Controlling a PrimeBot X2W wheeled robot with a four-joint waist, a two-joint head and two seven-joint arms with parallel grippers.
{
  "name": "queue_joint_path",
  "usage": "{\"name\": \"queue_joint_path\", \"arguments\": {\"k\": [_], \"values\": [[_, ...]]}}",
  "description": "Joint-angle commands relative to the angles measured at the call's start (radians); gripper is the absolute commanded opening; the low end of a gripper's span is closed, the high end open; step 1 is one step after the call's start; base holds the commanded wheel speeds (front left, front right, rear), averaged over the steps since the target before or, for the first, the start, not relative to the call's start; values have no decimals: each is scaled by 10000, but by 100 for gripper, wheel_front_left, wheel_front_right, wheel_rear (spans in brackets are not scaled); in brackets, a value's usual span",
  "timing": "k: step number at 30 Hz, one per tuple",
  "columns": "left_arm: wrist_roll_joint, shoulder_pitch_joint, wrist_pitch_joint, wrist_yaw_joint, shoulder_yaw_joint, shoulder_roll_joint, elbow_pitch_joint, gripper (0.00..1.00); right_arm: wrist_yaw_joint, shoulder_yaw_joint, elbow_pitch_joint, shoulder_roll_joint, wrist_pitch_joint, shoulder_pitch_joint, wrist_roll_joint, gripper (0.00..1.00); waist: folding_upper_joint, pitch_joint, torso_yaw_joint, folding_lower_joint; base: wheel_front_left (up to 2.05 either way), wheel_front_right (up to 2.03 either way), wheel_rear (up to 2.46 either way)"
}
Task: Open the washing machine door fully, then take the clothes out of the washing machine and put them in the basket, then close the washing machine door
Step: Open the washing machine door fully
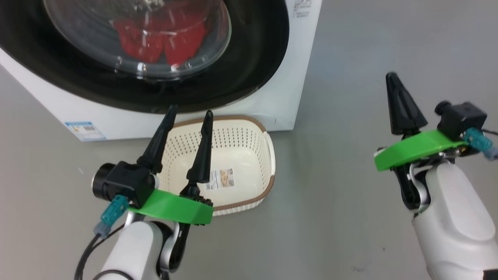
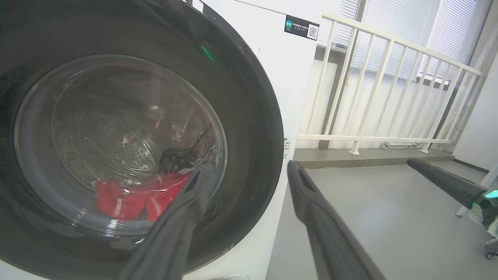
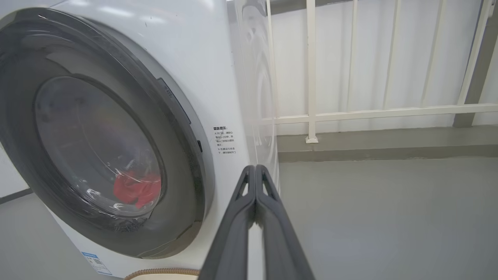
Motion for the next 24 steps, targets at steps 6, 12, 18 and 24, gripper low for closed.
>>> {"name": "queue_joint_path", "arguments": {"k": [6, 12, 18, 24], "values": [[290, -464, -91, -20, 402, 179, -778, 100, 4, 650, -150, 30, 40, -1035, 2011, 0, -1, 974, 239, -1, 0, 0, 0], [466, -571, -91, -24, 535, 179, -1268, 100, 4, 1167, -286, 30, 479, -1757, 3679, 0, -1, 1539, 302, -1, 0, 0, 0], [572, -624, -92, -29, 661, 179, -1709, 100, 4, 1609, -866, -49, 1207, -2190, 5667, 0, -1, 2078, 386, -1, 0, 0, 0], [582, -669, -92, -50, 705, 179, -1856, 100, 4, 1639, -1343, -391, 1807, -2528, 7287, 0, -1, 2489, 498, -1, 0, 0, 0]]}}
